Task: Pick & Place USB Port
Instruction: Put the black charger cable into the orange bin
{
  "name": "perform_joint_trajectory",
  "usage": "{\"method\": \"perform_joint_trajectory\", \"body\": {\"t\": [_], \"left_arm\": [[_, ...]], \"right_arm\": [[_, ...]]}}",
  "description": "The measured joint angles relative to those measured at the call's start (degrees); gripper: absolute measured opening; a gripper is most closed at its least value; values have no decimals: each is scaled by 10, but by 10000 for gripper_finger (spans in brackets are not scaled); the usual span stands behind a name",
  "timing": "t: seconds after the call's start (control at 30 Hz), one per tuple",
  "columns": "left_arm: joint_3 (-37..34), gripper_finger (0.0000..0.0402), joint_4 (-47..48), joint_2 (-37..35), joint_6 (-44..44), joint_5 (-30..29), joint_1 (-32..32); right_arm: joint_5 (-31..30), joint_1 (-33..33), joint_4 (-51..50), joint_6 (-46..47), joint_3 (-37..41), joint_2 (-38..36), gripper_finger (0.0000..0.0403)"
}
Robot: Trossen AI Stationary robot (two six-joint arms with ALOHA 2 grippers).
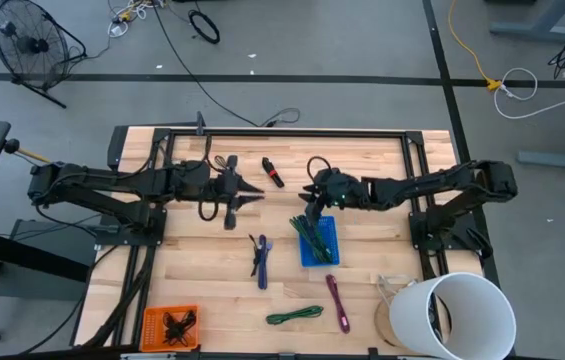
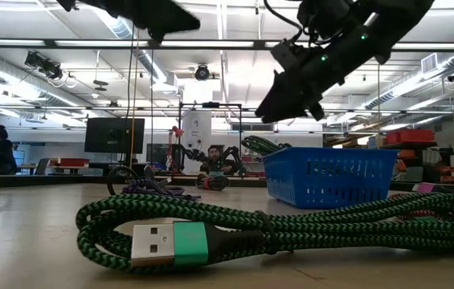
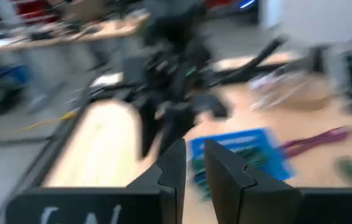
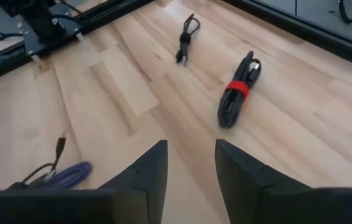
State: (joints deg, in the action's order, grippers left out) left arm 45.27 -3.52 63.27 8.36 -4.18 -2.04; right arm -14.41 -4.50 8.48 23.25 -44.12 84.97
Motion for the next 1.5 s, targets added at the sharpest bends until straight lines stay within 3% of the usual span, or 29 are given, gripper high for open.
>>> {"method": "perform_joint_trajectory", "body": {"t": [0.07, 0.13, 0.4, 0.63, 0.9, 1.03, 1.17, 1.3, 1.5], "left_arm": [[0, 62, 4, 6, 2, -37, -13], [0, 62, 5, 16, 13, -39, -43], [0, 60, -17, 118, 11, 62, -216], [12, 60, -68, 249, 47, 89, -285], [104, 60, 73, 352, 203, 96, -249], [137, 60, 139, 382, 307, 63, -216], [144, 60, 145, 391, 389, -5, -182], [144, 60, 138, 391, 416, -91, -158], [144, 75, 141, 391, 422, -103, -153]], "right_arm": [[13, -17, 5, -5, 0, 0, 132], [27, -30, 8, -9, 0, 0, 132], [56, -39, 26, -18, 0, 0, 132], [56, -39, 29, -18, 0, 0, 132], [65, -39, 30, -17, 0, 0, 132], [65, -37, 30, -14, 0, 0, 132], [65, -31, 29, -13, 0, 0, 132], [65, -23, 28, -13, 0, 0, 132], [65, -22, 28, -13, 0, 0, 132]]}}
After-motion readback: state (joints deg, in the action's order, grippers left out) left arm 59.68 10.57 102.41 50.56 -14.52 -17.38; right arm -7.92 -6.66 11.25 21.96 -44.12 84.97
